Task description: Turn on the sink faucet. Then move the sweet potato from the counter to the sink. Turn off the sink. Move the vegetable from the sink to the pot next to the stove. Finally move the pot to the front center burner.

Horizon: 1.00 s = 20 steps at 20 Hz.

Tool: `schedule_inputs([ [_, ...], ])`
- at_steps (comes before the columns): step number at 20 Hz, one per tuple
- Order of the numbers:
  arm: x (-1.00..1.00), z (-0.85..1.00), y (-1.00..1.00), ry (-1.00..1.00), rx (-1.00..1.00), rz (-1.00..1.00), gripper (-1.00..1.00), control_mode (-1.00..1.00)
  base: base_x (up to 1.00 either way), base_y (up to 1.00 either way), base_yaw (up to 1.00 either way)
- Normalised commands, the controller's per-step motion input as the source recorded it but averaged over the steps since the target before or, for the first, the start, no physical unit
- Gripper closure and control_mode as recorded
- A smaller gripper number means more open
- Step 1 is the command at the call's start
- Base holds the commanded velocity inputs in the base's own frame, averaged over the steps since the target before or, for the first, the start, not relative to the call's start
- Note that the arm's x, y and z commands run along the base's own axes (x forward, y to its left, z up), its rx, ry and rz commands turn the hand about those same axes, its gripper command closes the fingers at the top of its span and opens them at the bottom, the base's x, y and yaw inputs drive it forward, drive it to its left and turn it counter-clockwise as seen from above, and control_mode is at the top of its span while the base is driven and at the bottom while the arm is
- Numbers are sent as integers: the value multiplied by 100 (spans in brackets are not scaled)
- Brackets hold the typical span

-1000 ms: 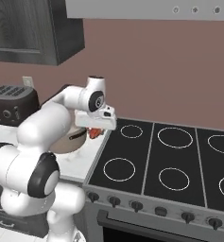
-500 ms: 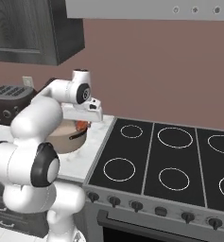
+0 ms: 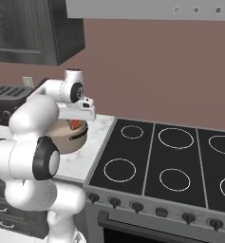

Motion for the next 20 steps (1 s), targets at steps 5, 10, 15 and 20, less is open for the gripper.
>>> schedule_inputs([
  [5, 32, -8, 42, 0, 0, 1, 100, -100, 0, 0, 0],
  [10, 36, -10, 39, 0, 0, 0, 100, -100, 0, 0, 0],
  [15, 30, -24, 25, 3, -3, 0, 100, -100, 0, 0, 0],
  [20, 10, -44, 4, 5, -8, 0, 100, -100, 0, 0, 0],
])
